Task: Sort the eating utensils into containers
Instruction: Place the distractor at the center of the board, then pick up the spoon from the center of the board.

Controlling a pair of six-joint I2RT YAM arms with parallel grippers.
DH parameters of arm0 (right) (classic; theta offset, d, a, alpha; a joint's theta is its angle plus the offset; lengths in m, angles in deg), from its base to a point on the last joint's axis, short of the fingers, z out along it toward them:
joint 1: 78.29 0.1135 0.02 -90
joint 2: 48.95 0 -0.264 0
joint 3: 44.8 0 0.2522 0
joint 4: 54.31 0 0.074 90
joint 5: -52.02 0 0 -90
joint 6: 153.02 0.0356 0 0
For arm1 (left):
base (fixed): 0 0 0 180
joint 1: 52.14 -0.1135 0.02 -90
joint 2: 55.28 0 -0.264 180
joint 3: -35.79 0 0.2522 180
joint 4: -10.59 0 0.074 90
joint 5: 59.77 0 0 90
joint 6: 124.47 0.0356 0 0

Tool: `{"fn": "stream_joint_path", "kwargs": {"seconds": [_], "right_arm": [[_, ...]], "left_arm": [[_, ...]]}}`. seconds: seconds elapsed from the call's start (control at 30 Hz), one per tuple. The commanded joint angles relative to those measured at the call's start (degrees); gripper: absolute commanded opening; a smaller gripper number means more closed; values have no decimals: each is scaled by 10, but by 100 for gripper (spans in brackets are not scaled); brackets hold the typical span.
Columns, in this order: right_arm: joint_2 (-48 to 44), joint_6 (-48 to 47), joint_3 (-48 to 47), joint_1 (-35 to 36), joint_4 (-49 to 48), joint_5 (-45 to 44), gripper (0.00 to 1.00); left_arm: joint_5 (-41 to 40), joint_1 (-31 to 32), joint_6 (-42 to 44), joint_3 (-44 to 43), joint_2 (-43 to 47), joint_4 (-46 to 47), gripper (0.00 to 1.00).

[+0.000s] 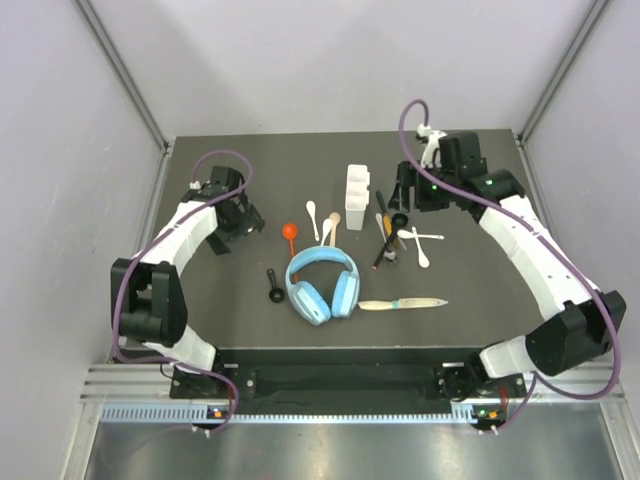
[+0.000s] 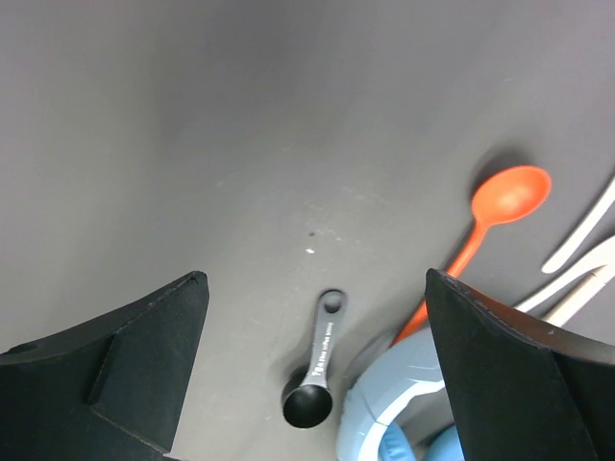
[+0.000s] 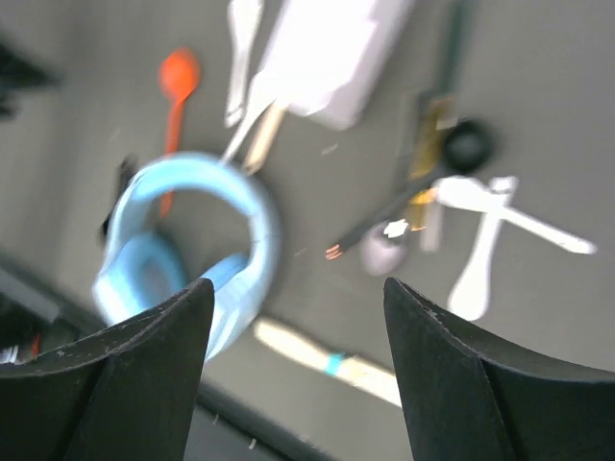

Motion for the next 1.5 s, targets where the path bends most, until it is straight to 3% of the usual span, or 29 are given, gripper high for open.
{"fn": "stream_joint_path", "kwargs": {"seconds": [0.0,0.27,0.53,0.77,1.13,1.23,1.47], "right_arm": [[26,23,-13,-31,-16,-78,71],[88,38,-4,-43,21,-129,74],[65,92,54,-114,13,-123,72],[64,90,91,-123,19,-130,72],[133,90,47,-128,13,-89,71],[147,88,41,-128,14,-82,71],[161,85,34,-128,12,-76,71]], "left_arm": [[25,-3,11,-41,-16,21,99],[49,-4,39,-49,-43,28,99],[106,-32,72,-121,-102,-27,99],[160,-31,81,-38,-70,-17,99],[185,-19,114,30,3,-52,82],[182,0,119,24,3,-61,74],[202,15,129,36,-28,-64,78]]}}
